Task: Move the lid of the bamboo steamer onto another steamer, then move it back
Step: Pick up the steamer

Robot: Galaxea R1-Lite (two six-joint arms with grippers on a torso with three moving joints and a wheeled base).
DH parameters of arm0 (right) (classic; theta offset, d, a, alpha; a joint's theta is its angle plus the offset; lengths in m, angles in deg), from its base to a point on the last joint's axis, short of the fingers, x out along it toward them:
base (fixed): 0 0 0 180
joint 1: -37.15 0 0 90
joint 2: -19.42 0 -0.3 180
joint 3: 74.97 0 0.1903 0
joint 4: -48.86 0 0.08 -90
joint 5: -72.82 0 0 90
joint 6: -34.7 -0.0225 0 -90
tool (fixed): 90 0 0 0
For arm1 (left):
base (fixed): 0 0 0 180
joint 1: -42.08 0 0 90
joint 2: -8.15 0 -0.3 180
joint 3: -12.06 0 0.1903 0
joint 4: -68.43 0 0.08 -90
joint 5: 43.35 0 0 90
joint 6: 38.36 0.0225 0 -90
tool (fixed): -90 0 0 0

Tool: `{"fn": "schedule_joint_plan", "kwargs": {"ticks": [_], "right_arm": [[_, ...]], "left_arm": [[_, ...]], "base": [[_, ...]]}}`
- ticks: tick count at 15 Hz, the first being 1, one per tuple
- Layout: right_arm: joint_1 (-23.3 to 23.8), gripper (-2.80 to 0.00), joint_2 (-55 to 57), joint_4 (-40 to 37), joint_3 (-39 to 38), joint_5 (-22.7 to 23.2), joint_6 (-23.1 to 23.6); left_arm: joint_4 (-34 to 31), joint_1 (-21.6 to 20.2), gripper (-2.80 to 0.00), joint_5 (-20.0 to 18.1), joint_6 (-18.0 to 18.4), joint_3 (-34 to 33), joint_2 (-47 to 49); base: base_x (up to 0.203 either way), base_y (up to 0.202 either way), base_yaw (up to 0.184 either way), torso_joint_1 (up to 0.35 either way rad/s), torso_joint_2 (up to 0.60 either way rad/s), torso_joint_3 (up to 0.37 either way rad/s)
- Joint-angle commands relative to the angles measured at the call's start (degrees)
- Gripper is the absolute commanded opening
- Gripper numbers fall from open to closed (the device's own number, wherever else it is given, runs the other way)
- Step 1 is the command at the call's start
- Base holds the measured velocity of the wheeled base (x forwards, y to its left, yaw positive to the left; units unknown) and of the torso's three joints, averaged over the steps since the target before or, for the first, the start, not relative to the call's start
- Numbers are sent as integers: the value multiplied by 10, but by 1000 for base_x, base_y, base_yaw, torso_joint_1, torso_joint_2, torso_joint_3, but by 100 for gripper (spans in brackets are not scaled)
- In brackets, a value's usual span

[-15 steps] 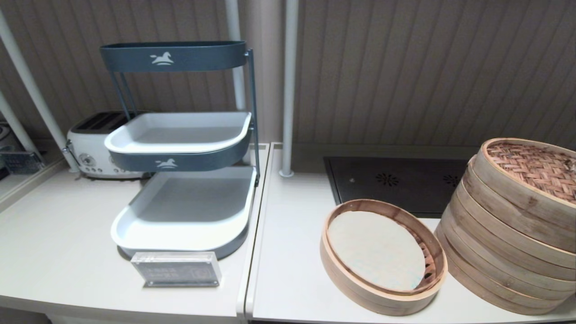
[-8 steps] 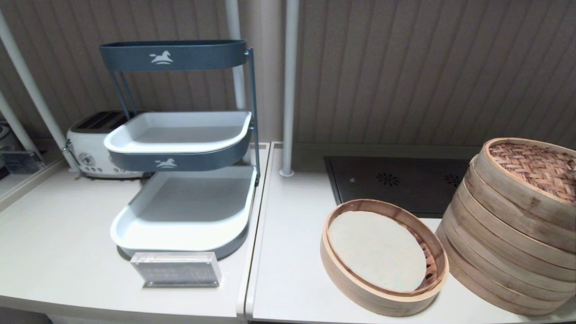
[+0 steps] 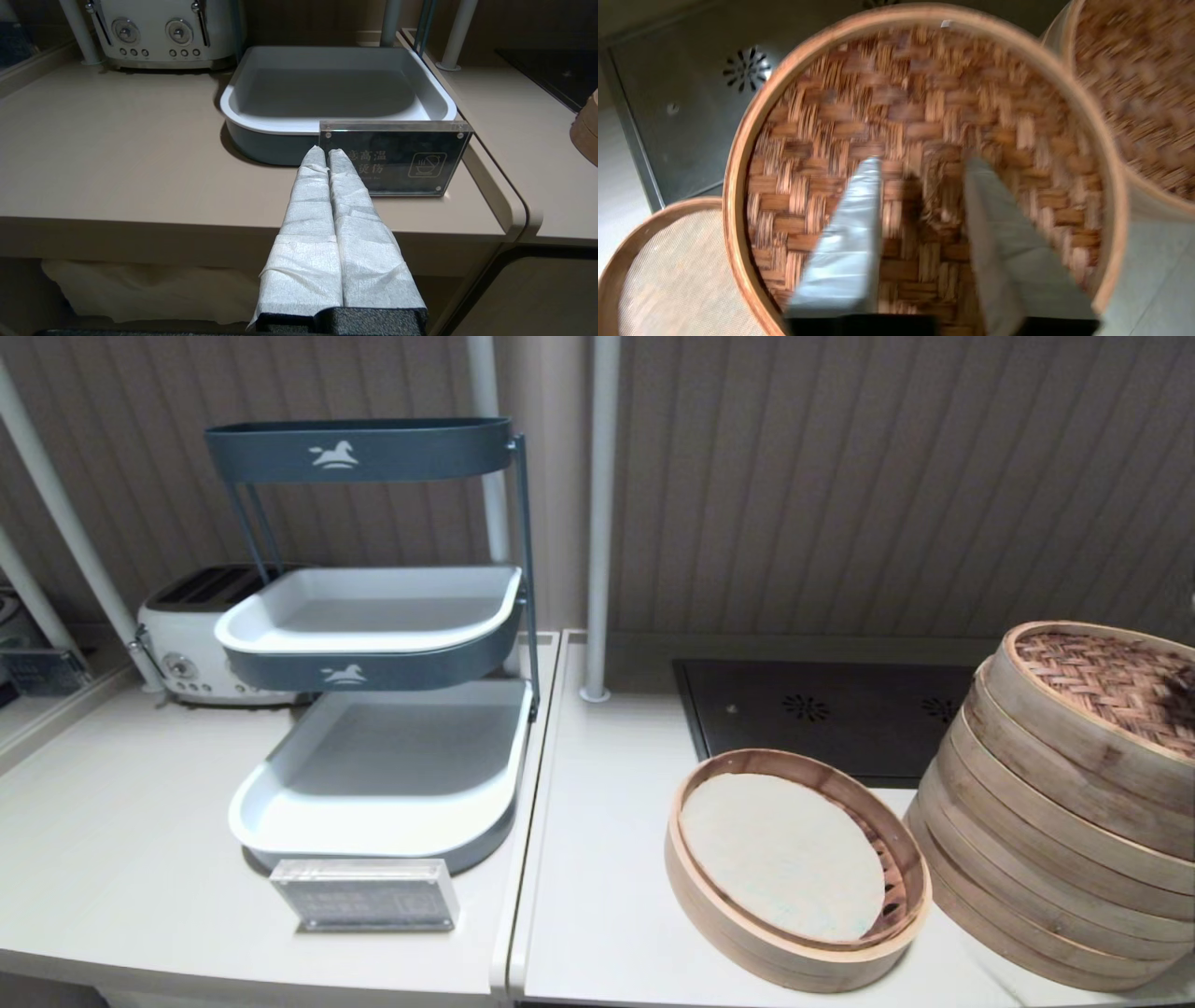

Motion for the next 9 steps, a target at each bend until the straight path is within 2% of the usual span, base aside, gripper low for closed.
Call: {"fn": "schedule_joint_plan", "kwargs": {"ticks": [1, 4, 8, 9], "right_arm": [[2, 0, 4, -10, -2, 8, -9], [12, 0, 4, -8, -36, 15, -16], [13, 0, 6, -3, -78, 7, -75], [13, 0, 7, -3, -82, 7, -75]], "left_arm": [[0, 0, -280, 0, 0, -16, 0], [0, 0, -280, 0, 0, -16, 0], [0, 0, -280, 0, 0, -16, 0], [0, 0, -280, 0, 0, -16, 0]], "base": [[0, 0, 0, 0, 0, 0], [0, 0, 0, 0, 0, 0], [0, 0, 0, 0, 0, 0], [0, 0, 0, 0, 0, 0]]}}
